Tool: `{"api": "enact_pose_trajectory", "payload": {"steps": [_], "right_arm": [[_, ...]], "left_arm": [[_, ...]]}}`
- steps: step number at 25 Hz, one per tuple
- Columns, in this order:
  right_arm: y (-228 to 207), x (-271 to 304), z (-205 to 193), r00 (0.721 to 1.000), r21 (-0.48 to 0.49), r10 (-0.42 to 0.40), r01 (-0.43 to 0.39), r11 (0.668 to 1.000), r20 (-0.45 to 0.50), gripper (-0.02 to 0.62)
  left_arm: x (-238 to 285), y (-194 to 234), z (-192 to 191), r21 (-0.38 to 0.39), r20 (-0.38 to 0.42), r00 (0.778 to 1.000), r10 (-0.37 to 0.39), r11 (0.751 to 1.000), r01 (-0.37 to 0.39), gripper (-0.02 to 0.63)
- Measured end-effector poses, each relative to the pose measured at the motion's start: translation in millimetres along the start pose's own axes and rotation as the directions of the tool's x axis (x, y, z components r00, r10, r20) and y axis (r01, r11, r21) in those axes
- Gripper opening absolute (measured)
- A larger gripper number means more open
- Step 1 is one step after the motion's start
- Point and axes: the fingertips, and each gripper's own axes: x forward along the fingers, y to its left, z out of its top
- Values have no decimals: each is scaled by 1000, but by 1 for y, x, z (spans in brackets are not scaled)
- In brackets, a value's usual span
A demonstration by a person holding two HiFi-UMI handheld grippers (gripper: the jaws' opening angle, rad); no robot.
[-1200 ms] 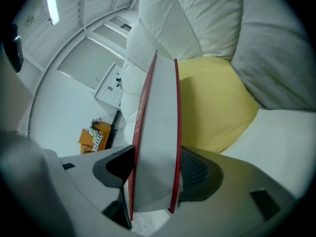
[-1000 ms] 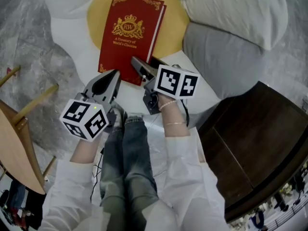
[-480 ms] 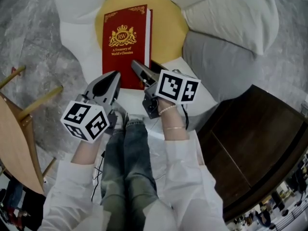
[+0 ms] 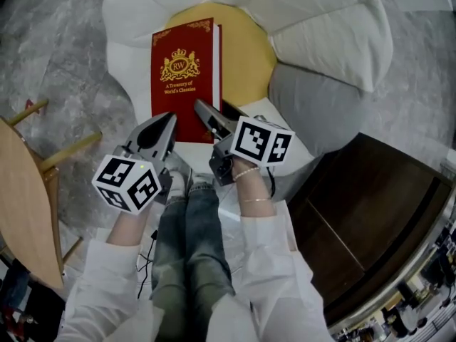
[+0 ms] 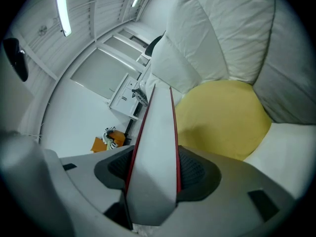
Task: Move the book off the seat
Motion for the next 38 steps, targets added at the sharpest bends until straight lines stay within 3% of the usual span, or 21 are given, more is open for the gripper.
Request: {"api": "enact_pose_trajectory", "payload": {"steps": [9, 18, 25, 29, 38], "right_arm": [[80, -27, 22, 999, -58, 38, -37, 998, 15, 256], [192, -112, 66, 989, -100, 108, -97, 990, 104, 256], [281, -174, 82, 977, -131, 150, -131, 983, 149, 255], [335, -209, 100, 966, -192, 188, -153, 969, 177, 255], [425, -301, 107, 942, -304, 241, -166, 938, 231, 255]], "left_arm": [[-47, -24, 67, 54, 60, 998, 12, 998, -16, 6], [-115, -110, 165, 128, 149, 989, -17, 992, -2, 6], [-179, -164, 213, 145, 177, 984, -25, 989, -1, 6], [-217, -192, 253, 179, 226, 973, -52, 984, 11, 6], [-301, -255, 300, 197, 306, 947, -98, 980, 38, 6]]}}
